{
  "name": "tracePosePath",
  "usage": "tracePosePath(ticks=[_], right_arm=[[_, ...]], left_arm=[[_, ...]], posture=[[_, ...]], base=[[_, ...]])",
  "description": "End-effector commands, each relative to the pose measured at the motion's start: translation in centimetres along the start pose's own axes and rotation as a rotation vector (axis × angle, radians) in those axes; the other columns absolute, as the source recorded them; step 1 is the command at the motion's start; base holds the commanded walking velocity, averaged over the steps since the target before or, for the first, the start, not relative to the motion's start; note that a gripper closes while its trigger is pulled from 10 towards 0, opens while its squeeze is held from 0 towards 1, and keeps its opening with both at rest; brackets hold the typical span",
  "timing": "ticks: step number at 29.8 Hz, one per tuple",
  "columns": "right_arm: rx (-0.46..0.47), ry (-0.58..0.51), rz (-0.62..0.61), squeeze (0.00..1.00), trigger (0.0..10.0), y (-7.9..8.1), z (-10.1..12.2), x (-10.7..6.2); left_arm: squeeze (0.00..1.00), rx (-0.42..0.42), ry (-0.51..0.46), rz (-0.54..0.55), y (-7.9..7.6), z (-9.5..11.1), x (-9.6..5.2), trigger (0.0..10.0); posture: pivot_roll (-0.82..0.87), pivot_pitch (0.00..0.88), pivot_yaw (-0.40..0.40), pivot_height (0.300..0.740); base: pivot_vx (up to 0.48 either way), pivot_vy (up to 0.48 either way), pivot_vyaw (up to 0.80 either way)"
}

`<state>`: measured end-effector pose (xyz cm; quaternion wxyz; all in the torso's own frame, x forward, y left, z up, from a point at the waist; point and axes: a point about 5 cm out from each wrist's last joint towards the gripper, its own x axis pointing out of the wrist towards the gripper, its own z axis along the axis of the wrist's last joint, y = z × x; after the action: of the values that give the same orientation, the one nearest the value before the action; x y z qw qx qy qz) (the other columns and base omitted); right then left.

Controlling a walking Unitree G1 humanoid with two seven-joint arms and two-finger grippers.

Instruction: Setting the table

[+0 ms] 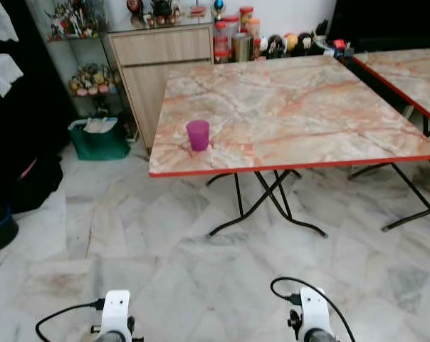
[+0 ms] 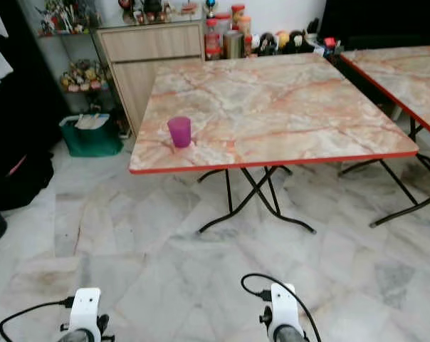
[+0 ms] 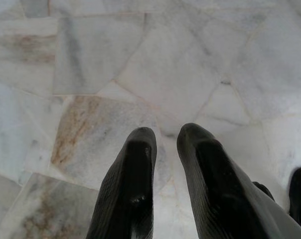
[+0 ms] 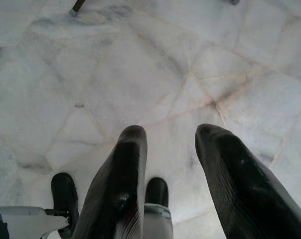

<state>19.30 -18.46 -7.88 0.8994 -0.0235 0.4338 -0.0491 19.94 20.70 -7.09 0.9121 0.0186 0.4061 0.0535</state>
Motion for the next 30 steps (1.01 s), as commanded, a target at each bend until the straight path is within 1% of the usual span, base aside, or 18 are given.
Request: tracePosePath(ticks=[1,6,10,17,25,27,30], right_arm=[[0.006,0.005,0.001,0.00,10.0,0.10,0.06,0.03],[-0.017,-0.001,-0.010,0.00,10.0,0.13,-0.06,-0.02],[-0.007,0.002,-0.015,0.00,10.0,0.08,-0.26,-0.06],[0.021,0.008,-0.015,0.00,10.0,0.06,-0.48,-0.11],[0.045,0.008,-0.025,0.00,10.0,-0.24,-0.25,-0.05],[0.059,0.007,-0.019,0.00,10.0,-0.20,-0.13,-0.01],[0.041,0.000,-0.020,0.00,10.0,-0.24,-0.03,-0.01]], left_arm=[[0.00,-0.006,-0.015,0.003,0.18,0.47,0.09,10.0],[0.00,0.001,-0.015,0.008,0.24,0.45,0.08,10.0],[0.00,0.004,-0.013,0.008,0.26,0.36,0.06,10.0],[0.00,0.007,-0.011,0.008,0.27,0.29,0.04,10.0],[0.00,0.012,-0.014,0.005,0.15,0.36,0.05,10.0],[0.00,0.013,-0.014,0.005,0.14,0.36,0.06,10.0],[0.00,0.014,-0.014,0.004,0.13,0.37,0.06,10.0]], posture=[[-0.06,0.000,0.054,0.728],[-0.05,0.000,0.055,0.728],[-0.05,0.000,0.057,0.728],[-0.05,0.000,0.056,0.728],[-0.06,0.000,0.054,0.728],[-0.05,0.000,0.053,0.728],[-0.05,0.000,0.051,0.728]], base=[[0.000,0.000,0.00],[0.054,0.000,0.00],[0.291,0.000,0.48],[0.317,0.000,0.00],[0.372,0.000,0.00],[0.379,0.000,-0.63],[0.377,0.000,-0.64]])
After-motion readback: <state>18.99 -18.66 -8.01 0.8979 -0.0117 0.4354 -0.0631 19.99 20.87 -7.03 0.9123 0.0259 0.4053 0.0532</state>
